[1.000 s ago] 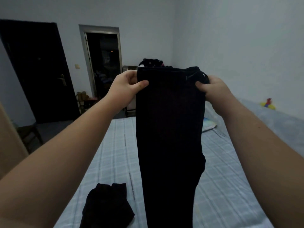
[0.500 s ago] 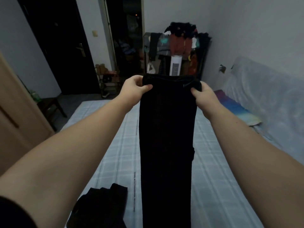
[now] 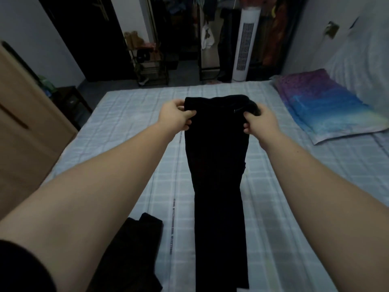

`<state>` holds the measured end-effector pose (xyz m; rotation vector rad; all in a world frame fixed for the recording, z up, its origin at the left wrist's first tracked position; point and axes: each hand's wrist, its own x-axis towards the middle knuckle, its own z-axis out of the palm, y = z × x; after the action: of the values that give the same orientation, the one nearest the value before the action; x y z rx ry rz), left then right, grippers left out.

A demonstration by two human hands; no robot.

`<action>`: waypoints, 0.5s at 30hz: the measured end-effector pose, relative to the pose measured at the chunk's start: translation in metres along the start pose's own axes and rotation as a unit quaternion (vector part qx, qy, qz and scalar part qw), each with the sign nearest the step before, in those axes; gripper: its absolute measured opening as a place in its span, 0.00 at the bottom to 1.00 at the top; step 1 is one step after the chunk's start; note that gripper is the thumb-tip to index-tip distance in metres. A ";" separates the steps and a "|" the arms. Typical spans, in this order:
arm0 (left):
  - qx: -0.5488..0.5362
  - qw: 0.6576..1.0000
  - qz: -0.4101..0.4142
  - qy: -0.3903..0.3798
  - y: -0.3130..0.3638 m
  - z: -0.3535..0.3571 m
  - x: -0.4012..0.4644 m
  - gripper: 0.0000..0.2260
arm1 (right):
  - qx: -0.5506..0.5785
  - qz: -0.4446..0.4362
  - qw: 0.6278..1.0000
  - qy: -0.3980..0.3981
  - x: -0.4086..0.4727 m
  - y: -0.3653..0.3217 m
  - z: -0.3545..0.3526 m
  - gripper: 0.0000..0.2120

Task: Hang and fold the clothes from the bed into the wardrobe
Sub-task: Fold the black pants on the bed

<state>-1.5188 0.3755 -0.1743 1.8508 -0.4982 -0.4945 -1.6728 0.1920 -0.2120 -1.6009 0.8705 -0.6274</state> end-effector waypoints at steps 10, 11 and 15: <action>-0.180 0.983 -0.021 -0.034 -0.029 0.042 0.072 0.41 | 0.198 0.023 0.974 -0.104 0.064 0.028 0.027 0.39; -0.201 0.978 -0.030 -0.050 -0.032 0.045 0.074 0.45 | 0.187 0.032 0.974 -0.122 0.065 0.030 0.030 0.41; -0.184 0.980 -0.053 -0.057 -0.069 0.065 0.060 0.43 | 0.126 0.077 0.978 -0.146 0.054 0.074 0.043 0.36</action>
<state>-1.4984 0.3130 -0.2657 1.5031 -0.3555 -0.7179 -1.6219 0.1676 -0.2959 -1.3400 0.6610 -0.3646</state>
